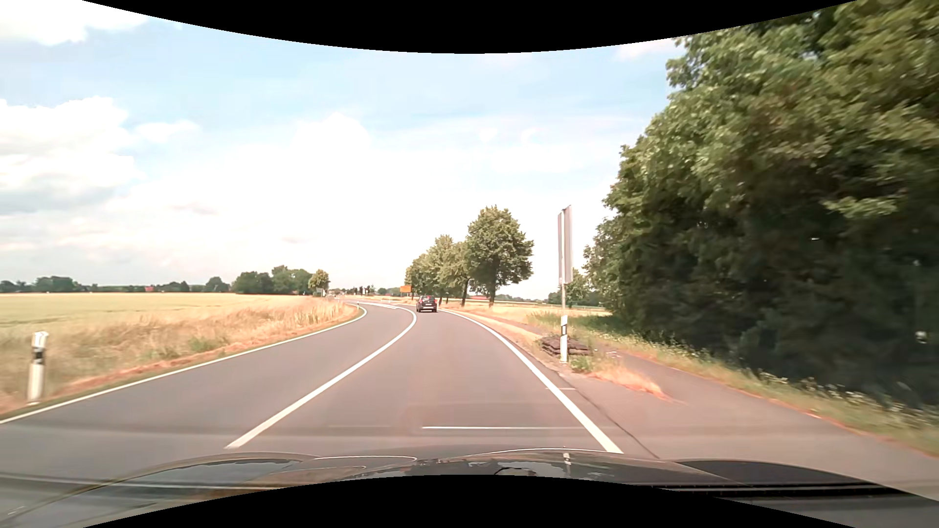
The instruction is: Follow the waypoints while adhering to traffic rules and regulations
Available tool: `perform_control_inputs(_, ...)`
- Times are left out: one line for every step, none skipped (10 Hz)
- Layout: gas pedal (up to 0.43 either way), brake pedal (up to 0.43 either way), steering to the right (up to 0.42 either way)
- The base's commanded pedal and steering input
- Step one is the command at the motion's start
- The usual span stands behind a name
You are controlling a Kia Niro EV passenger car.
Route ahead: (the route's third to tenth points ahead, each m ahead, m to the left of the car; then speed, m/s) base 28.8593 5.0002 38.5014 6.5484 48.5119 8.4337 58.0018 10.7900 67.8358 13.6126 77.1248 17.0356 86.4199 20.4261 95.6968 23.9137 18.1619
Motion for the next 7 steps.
perform_control_inputs(0.189, 0.0, -0.03)
perform_control_inputs(0.189, 0.0, -0.03)
perform_control_inputs(0.169, 0.0, -0.03)
perform_control_inputs(0.098, 0.0, -0.03)
perform_control_inputs(0.059, 0.0, -0.029)
perform_control_inputs(0.039, 0.0, -0.028)
perform_control_inputs(0.039, 0.0, -0.026)
